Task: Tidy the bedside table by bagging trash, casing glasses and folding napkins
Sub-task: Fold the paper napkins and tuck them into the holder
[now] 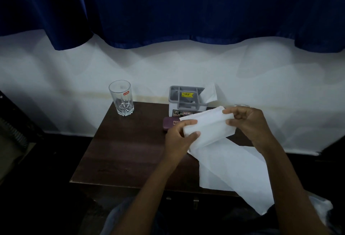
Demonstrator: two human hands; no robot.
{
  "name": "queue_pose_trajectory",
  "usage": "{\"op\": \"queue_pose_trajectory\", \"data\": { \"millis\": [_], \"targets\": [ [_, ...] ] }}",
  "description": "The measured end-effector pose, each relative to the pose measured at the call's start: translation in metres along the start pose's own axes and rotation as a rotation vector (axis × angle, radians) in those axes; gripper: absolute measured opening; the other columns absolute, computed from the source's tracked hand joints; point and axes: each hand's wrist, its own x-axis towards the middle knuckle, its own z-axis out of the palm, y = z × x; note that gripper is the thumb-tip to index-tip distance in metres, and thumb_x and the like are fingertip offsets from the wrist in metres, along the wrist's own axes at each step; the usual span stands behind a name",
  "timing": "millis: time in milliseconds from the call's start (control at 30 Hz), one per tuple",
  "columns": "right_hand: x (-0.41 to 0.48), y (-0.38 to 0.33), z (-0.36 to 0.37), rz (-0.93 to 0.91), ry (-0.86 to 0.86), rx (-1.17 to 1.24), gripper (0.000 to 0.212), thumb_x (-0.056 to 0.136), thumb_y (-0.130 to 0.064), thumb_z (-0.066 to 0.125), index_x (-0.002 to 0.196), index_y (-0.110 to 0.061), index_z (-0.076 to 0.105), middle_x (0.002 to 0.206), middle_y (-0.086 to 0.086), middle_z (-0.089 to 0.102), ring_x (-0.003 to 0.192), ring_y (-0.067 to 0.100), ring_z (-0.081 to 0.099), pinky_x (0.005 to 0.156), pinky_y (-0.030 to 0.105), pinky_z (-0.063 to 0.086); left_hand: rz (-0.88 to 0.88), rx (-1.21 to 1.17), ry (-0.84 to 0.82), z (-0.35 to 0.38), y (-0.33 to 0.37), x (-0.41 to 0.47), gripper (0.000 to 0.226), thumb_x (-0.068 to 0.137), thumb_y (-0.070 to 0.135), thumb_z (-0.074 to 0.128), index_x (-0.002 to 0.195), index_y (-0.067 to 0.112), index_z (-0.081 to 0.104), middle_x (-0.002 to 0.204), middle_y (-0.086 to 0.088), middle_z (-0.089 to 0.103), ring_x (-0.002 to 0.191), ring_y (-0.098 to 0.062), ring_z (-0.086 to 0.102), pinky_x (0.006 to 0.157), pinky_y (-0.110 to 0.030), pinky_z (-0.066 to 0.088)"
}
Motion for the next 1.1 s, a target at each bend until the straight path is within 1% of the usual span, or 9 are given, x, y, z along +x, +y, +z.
{"op": "queue_pose_trajectory", "data": {
  "millis": [67, 167, 300, 367, 433, 533, 667, 900, 1100],
  "targets": [
    [0.002, 0.005, 0.001, -0.027, 0.011, -0.122, 0.023, 0.075, 0.01, 0.065, 0.09, -0.006, 0.071, 0.073, -0.003, 0.062, 0.056, -0.006, 0.056, 0.055, 0.001, 0.042, 0.001, 0.065, 0.051, -0.001, -0.003, 0.001, 0.021, 0.076, 0.005, 0.072, 0.094, 0.015, 0.069, 0.098, 0.0, 0.068, 0.086, -0.012, 0.064, 0.077, -0.026, 0.054],
    [0.003, 0.007, 0.002, -0.049, -0.013, -0.218, 0.012, 0.076, 0.007, 0.064, 0.082, -0.002, 0.07, 0.077, 0.006, 0.063, 0.054, -0.003, 0.052, 0.052, 0.003, 0.04, 0.031, 0.195, 0.105, -0.003, -0.006, 0.002, 0.014, 0.076, 0.009, 0.072, 0.09, 0.009, 0.072, 0.078, 0.01, 0.064, 0.072, -0.006, 0.06, 0.072, -0.029, 0.051],
    [0.001, 0.003, 0.002, -0.05, -0.026, -0.166, 0.012, 0.076, 0.006, 0.062, 0.075, -0.005, 0.066, 0.1, 0.005, 0.061, 0.084, 0.013, 0.054, 0.067, 0.006, 0.04, 0.037, 0.275, 0.178, -0.002, -0.006, 0.004, 0.016, 0.074, 0.026, 0.071, 0.086, 0.015, 0.071, 0.091, 0.008, 0.055, 0.095, -0.022, 0.058, 0.09, -0.037, 0.048],
    [-0.001, 0.001, 0.001, -0.007, -0.038, -0.024, 0.017, 0.078, 0.007, 0.058, 0.071, -0.008, 0.063, 0.1, 0.003, 0.064, 0.09, 0.015, 0.056, 0.077, 0.019, 0.042, -0.026, 0.198, 0.155, -0.002, -0.003, 0.004, 0.018, 0.075, 0.032, 0.067, 0.086, 0.017, 0.066, 0.099, 0.003, 0.057, 0.093, -0.015, 0.057, 0.085, -0.032, 0.048],
    [-0.002, -0.001, 0.0, 0.036, -0.064, 0.063, 0.016, 0.081, 0.005, 0.055, 0.073, -0.007, 0.06, 0.086, 0.003, 0.066, 0.082, 0.018, 0.057, 0.073, 0.027, 0.042, -0.129, -0.006, 0.092, 0.0, 0.004, 0.001, 0.013, 0.085, 0.021, 0.063, 0.088, 0.009, 0.063, 0.087, 0.001, 0.06, 0.079, -0.01, 0.055, 0.071, -0.025, 0.048],
    [-0.003, -0.002, 0.003, 0.079, -0.054, 0.126, 0.014, 0.084, 0.001, 0.054, 0.075, -0.009, 0.058, 0.073, 0.001, 0.06, 0.075, 0.019, 0.051, 0.067, 0.032, 0.041, -0.284, -0.308, -0.005, 0.001, 0.013, -0.001, 0.014, 0.091, 0.017, 0.054, 0.1, 0.008, 0.059, 0.087, -0.001, 0.059, 0.083, -0.016, 0.059, 0.064, -0.028, 0.058],
    [-0.003, -0.003, 0.007, 0.146, -0.035, 0.208, 0.013, 0.087, -0.003, 0.053, 0.081, -0.014, 0.058, 0.079, -0.001, 0.059, 0.081, 0.02, 0.052, 0.074, 0.042, 0.046, -0.324, -0.334, -0.124, 0.002, 0.016, -0.006, 0.023, 0.09, 0.022, 0.057, 0.112, 0.017, 0.054, 0.105, -0.004, 0.059, 0.081, -0.02, 0.066, 0.054, -0.026, 0.059],
    [0.004, 0.002, 0.003, 0.294, -0.158, 0.387, 0.03, 0.081, -0.003, 0.065, 0.107, -0.019, 0.06, 0.103, 0.003, 0.062, 0.091, 0.025, 0.06, 0.073, 0.041, 0.049, -0.17, -0.277, 0.051, 0.0, 0.013, -0.003, 0.013, 0.086, 0.011, 0.063, 0.094, 0.019, 0.058, 0.093, -0.003, 0.061, 0.075, -0.012, 0.058, 0.043, -0.014, 0.046],
    [0.002, 0.002, 0.005, 0.282, -0.171, 0.369, 0.029, 0.077, 0.011, 0.063, 0.095, -0.011, 0.061, 0.089, 0.009, 0.063, 0.074, 0.023, 0.059, 0.051, 0.024, 0.047, -0.235, -0.224, -0.012, -0.001, 0.01, -0.003, 0.035, 0.079, 0.021, 0.071, 0.111, 0.014, 0.058, 0.101, -0.004, 0.064, 0.077, -0.012, 0.062, 0.048, -0.016, 0.047]
  ]
}}
